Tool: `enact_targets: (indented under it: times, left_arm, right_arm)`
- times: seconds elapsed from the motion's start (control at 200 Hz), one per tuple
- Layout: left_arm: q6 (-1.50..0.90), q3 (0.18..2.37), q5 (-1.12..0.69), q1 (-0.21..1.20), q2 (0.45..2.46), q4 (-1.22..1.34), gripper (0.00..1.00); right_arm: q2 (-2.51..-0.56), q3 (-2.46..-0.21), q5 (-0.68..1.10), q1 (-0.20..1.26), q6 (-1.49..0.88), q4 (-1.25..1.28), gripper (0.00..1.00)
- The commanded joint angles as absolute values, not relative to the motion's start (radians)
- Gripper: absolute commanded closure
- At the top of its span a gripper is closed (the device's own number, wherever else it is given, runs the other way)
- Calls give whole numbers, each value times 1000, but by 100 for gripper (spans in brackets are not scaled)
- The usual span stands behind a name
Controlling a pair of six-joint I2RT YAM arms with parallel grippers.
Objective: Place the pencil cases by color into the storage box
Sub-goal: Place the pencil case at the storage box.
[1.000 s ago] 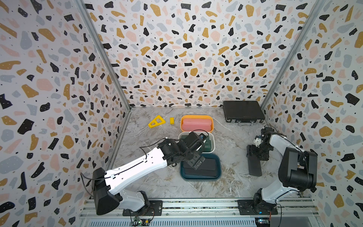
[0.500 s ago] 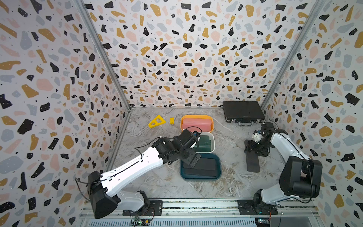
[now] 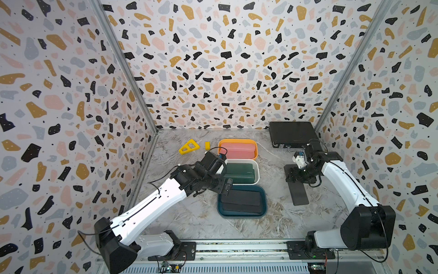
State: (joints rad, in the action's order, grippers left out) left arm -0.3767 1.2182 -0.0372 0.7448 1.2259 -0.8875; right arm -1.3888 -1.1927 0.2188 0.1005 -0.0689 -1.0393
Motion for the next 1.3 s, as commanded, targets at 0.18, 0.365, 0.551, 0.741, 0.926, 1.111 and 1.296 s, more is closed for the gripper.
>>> enact_targets:
  times: [0.18, 0.365, 0.551, 0.741, 0.926, 1.111, 1.296]
  left_arm:
    - [-479, 1196, -57, 681, 1193, -873, 0]
    - [-526, 1180, -64, 639, 1173, -858, 0]
    - [-568, 1152, -69, 595, 1139, -837, 0]
    - [-593, 1136, -71, 555, 1107, -831, 0]
    - [-613, 1119, -69, 515, 1083, -833, 0]
    - [-621, 1108, -72, 456, 1072, -852, 0]
    - [-630, 1096, -96, 380, 1056, -858, 0]
  right_arm:
    - [-1383, -1296, 218, 271, 23, -1122, 51]
    - [-1392, -1348, 181, 393, 66, -1102, 51]
    - [-1418, -1390, 92, 528, 151, -1086, 51]
    - [-1442, -1393, -2, 669, 228, -1030, 52]
    - [-1466, -1401, -78, 779, 268, -973, 53]
    - [-1489, -1387, -143, 884, 270, -914, 53]
    - [-1512, -1348, -207, 988, 281, -847, 53]
